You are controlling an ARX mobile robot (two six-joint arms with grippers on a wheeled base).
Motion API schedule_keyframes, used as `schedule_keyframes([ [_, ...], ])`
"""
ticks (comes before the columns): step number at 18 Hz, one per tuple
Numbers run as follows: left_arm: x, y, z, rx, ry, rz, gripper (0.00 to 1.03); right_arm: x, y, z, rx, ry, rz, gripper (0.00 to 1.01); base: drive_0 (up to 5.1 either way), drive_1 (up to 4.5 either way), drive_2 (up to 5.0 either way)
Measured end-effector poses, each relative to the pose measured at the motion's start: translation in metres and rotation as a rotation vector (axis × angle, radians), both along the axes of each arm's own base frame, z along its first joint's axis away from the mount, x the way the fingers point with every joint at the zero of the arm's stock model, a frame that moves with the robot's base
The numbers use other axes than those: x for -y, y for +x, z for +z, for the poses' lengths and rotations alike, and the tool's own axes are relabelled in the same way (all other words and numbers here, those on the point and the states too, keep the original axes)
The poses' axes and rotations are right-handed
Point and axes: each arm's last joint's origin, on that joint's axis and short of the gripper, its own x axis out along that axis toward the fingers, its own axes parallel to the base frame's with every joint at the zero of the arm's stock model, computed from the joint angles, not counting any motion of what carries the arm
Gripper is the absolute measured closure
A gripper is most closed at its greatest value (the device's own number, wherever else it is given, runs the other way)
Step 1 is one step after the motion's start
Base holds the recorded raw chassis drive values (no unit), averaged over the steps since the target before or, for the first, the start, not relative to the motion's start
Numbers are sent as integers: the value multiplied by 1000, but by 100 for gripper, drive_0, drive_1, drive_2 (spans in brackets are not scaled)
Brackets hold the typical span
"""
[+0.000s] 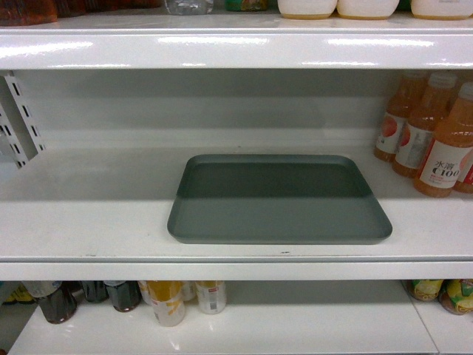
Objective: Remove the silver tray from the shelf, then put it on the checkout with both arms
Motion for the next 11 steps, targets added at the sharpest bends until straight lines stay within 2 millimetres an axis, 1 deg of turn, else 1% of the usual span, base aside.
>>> schedule_keyframes([
  [11, 0, 0, 0, 0, 0, 0, 5, 0, 0, 0, 0, 0, 0, 3, 0, 0, 0],
])
